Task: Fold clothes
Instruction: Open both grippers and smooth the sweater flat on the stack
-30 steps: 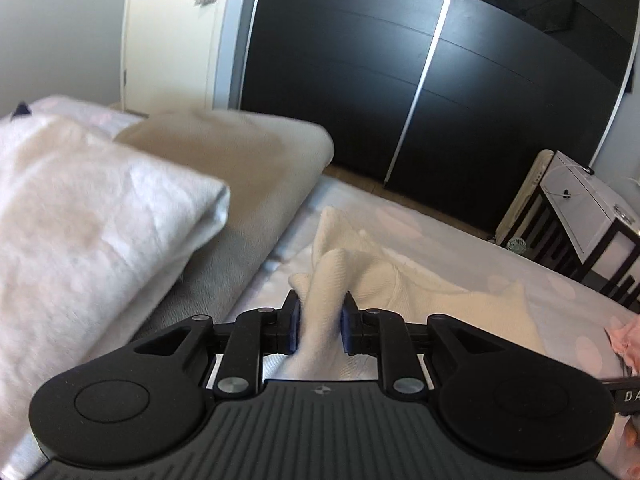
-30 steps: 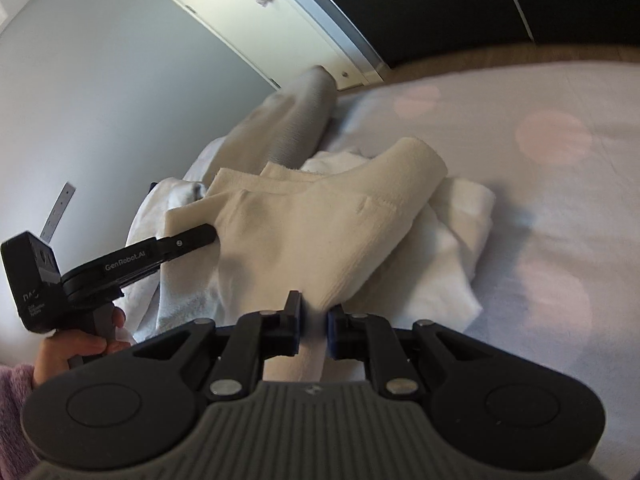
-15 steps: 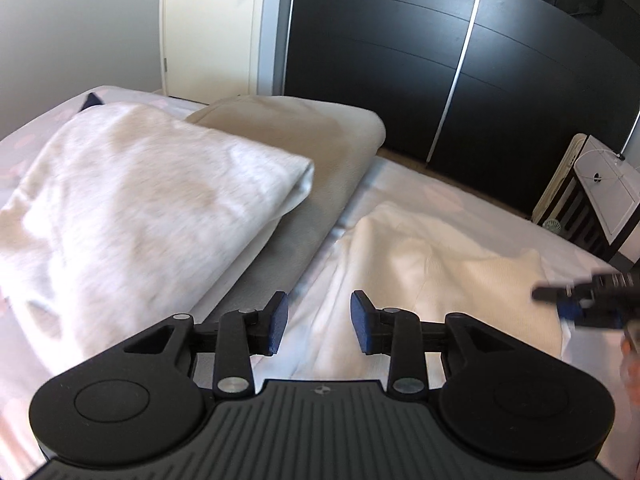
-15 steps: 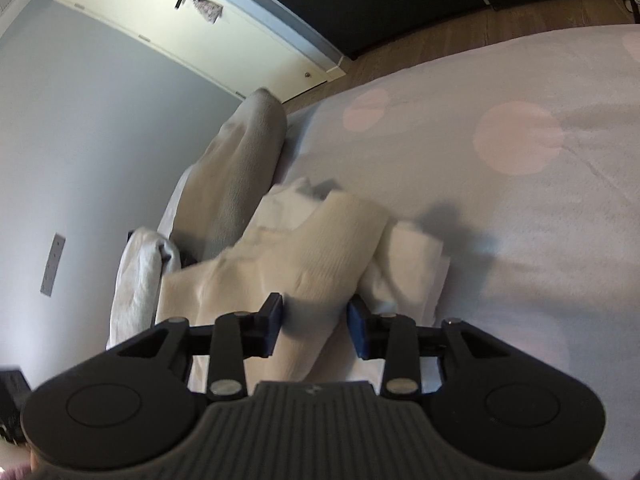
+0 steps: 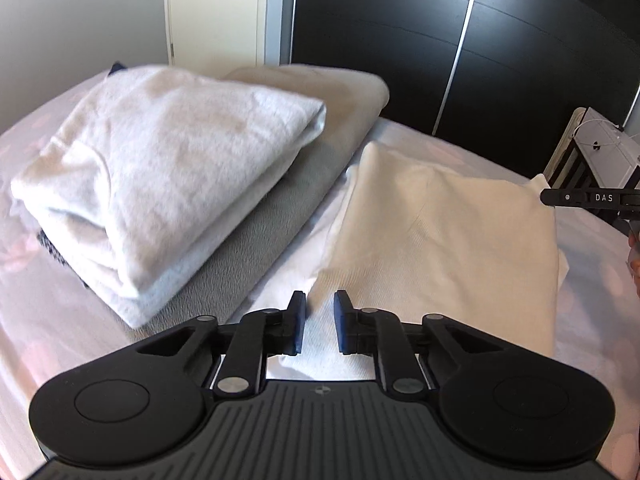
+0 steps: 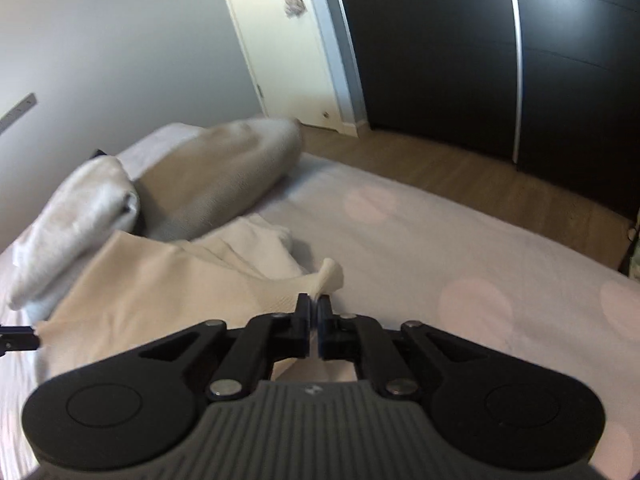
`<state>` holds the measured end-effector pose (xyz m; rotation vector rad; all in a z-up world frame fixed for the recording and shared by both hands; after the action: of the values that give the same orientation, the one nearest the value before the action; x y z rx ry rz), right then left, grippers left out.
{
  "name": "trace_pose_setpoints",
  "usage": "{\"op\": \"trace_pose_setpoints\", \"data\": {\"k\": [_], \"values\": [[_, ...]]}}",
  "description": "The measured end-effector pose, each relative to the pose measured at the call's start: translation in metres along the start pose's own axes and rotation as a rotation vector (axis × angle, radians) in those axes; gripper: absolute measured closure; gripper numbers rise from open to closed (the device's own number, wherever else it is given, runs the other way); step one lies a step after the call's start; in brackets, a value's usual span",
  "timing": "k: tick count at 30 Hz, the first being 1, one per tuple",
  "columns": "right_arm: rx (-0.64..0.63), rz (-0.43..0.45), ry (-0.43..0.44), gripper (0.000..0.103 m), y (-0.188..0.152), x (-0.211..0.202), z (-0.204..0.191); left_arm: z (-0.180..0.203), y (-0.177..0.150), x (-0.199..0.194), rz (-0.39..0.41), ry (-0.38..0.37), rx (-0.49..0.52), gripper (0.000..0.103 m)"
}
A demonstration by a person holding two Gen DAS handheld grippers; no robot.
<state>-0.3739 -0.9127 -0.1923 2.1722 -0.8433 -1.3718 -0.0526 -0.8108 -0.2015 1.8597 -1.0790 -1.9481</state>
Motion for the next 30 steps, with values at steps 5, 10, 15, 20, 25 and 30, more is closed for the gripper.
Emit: {"op": "trace_pose_setpoints", "data": {"k": [5,10,15,20,25,30], "values": [[0.004,-0.042,-0.059,0.100,-0.014,0.028,0.018,-0.009,-0.015,0.032,-0.048,-0.015,-0.080,0.093],[0.014,-0.044,-0.057,0.097,-0.009,0.027,0.021,-0.015,-0.024,0.040,-0.049,-0.033,-0.123,0.092],[-0.067,0.048,-0.046,0.083,0.010,-0.001,0.004,-0.021,-0.018,0.018,-0.003,-0.025,-0.119,0.090],[-0.159,0.017,0.102,0.083,0.011,-0.004,-0.050,-0.011,0.015,0.006,0.066,-0.020,-0.053,0.090],[-0.226,-0.034,0.170,0.086,-0.002,0.027,-0.099,0.004,0.050,0.015,0.129,-0.049,-0.029,0.090],[-0.270,-0.063,0.173,0.090,-0.018,0.059,-0.125,0.004,0.063,0.041,0.151,-0.078,-0.093,0.090]]}}
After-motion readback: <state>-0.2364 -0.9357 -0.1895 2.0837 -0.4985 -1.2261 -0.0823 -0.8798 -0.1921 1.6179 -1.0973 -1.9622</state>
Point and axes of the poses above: each gripper's, at about its wrist camera, not at the fingertips, and x roughly the way its jaws point, z to its right, y to its top, the point moved 7 cm from there along x, roughly the way its jaws point, and after that the axes turned 15 degrees about x, right-handed, at the moved point
